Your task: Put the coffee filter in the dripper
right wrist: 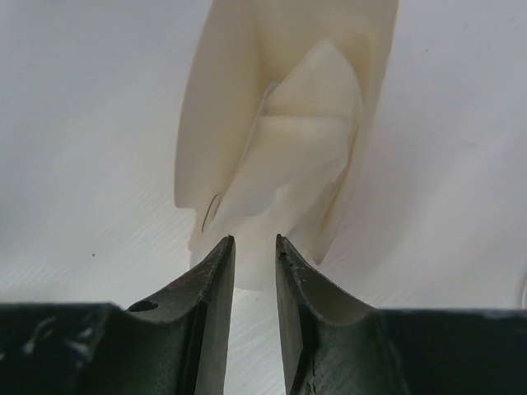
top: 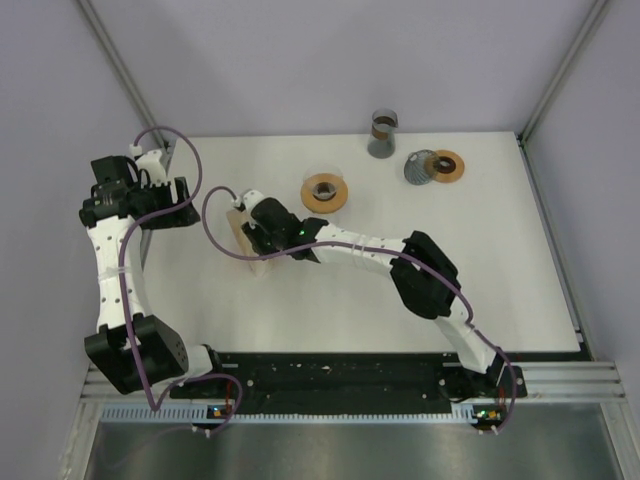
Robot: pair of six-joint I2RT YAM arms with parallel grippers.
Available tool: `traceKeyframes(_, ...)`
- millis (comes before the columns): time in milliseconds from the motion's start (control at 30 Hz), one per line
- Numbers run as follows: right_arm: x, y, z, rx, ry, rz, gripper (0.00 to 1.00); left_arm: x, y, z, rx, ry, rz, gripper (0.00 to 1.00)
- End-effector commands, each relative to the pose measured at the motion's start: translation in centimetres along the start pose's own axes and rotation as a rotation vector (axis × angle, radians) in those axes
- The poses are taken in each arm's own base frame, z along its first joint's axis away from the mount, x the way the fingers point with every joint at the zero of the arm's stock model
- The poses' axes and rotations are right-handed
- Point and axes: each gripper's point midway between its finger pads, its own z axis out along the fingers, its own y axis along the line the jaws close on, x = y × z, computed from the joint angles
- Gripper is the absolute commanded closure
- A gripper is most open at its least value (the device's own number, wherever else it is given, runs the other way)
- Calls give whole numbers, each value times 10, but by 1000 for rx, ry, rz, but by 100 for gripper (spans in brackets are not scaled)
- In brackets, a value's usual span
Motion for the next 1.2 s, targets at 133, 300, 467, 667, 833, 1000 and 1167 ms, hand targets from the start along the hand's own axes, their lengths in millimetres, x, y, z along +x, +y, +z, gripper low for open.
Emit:
traceKeyframes(133, -10, 0, 4, 24, -18, 2, 73, -9, -5, -6, 24, -52, 37, 23)
traceKeyframes(300, -19, 5, -4, 4, -35, 0, 72, -9, -5, -5, 24, -51, 38, 23)
traceKeyframes(467, -42, 12, -23, -28, -90, -19, 72, -10, -6, -4, 34, -50, 37, 23)
traceKeyframes(667, -67, 4, -45, 26, -156, -26, 69, -9, -7, -3, 38, -47, 35, 23)
traceKeyframes(833, -64, 2, -38, 34, -148, -27, 68, -10, -6, -5, 35, -49, 37, 23)
traceKeyframes(1000, -53, 2, -25, 31, -120, -23, 68, -10, -6, -5, 33, -49, 41, 23)
traceKeyframes(1167, -42, -3, -12, 59, -88, -33, 67, -11, -6, -6, 33, -51, 40, 23)
